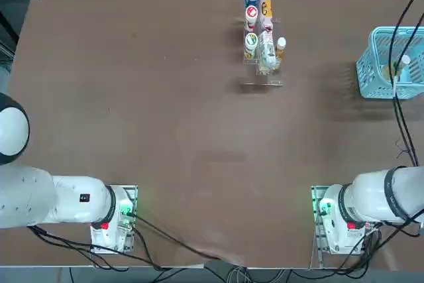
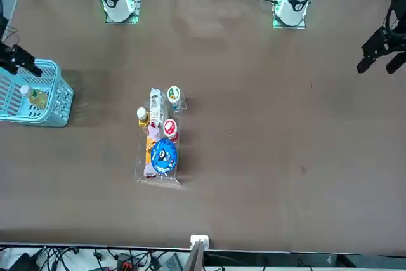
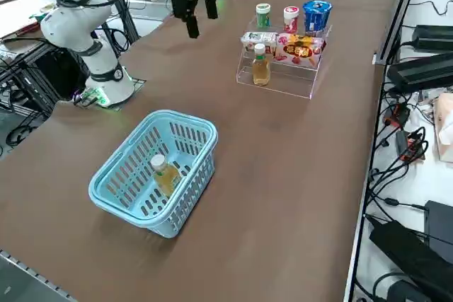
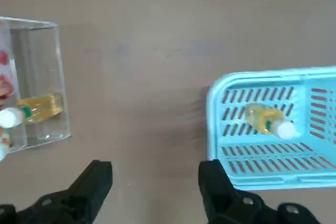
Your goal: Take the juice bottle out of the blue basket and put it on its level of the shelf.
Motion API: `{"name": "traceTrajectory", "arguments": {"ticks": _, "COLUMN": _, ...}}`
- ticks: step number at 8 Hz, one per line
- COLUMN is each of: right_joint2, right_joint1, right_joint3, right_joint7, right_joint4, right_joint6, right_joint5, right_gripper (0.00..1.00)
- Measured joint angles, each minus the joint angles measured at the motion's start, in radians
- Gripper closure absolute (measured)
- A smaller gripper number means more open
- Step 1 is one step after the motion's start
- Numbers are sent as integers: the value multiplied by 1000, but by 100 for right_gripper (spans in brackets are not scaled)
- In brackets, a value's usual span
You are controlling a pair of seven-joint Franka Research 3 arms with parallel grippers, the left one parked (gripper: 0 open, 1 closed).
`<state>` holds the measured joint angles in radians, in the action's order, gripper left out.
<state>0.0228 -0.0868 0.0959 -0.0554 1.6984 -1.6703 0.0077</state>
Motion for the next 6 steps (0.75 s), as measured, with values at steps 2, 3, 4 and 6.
{"name": "traceTrajectory", "arguments": {"ticks": 2, "right_joint2": -30, "right_joint1": -80, "right_joint3": 2, "right_joint7": -62, "right_joint4": 7, "right_joint6": -26, "right_joint5": -1, "right_gripper": 0}}
{"name": "traceTrajectory", "arguments": {"ticks": 3, "right_joint2": -45, "right_joint1": -126, "right_joint3": 3, "right_joint7": -115, "right_joint4": 22, "right_joint6": -52, "right_joint5": -1, "right_gripper": 0}}
{"name": "traceTrajectory", "arguments": {"ticks": 4, "right_joint2": -56, "right_joint1": -176, "right_joint3": 4, "right_joint7": -175, "right_joint4": 49, "right_joint6": -94, "right_joint5": -1, "right_gripper": 0}}
{"name": "traceTrajectory", "arguments": {"ticks": 6, "right_joint2": -69, "right_joint1": -276, "right_joint3": 6, "right_joint7": -311, "right_joint4": 135, "right_joint6": -214, "right_joint5": -1, "right_gripper": 0}}
